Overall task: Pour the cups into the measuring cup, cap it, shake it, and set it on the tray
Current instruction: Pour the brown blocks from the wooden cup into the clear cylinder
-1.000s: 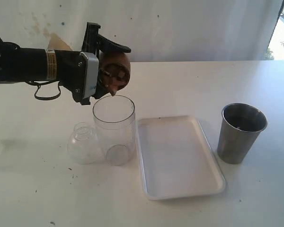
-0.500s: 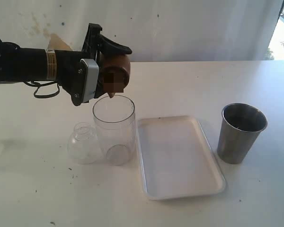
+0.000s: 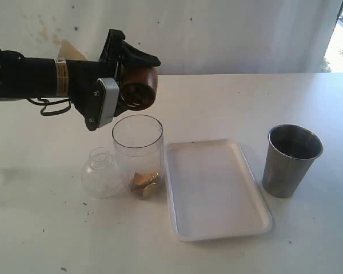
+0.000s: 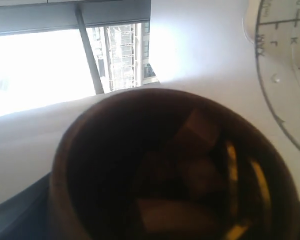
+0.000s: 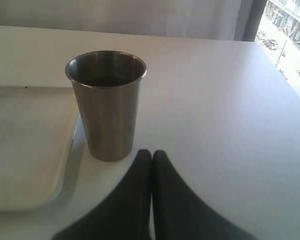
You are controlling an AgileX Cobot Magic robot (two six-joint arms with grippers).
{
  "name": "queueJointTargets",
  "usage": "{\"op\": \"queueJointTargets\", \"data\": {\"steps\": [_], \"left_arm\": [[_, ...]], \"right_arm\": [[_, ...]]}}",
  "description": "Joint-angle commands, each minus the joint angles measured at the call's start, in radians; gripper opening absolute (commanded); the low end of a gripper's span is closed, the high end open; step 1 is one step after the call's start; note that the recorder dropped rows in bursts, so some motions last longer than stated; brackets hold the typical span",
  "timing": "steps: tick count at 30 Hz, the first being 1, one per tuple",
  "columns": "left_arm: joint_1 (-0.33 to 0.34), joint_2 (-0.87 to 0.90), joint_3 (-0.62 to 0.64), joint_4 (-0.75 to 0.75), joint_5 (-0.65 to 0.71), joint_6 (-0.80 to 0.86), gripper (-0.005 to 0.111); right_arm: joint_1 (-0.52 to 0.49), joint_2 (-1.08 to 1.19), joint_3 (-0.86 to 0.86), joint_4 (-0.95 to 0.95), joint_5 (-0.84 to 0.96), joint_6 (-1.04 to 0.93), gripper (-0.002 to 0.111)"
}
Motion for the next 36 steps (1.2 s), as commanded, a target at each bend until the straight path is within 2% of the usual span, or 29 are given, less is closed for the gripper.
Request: {"op": "queueJointTargets", "data": {"steps": [1, 5, 31, 36], "left_arm": [[-0.002, -0.012, -0.008, -0.029, -0.018, 0.096, 0.0], [-0.002, -0.012, -0.008, -0.029, -0.09, 0.113, 0.0], [-0.002, -0.012, -0.008, -0.027, -0.098, 0.11, 0.0], [-0.002, -0.012, -0.008, -0.021, -0.098, 0.186, 0.0]], "right_arm": [[-0.006, -0.005, 0.005, 0.0, -0.008, 0.004, 0.0], [-0.006, -0.005, 0.005, 0.0, -0.008, 0.004, 0.0], [-0.006, -0.005, 0.005, 0.0, -0.008, 0.004, 0.0], [-0.006, -0.005, 0.005, 0.0, -0.008, 0.004, 0.0]]}}
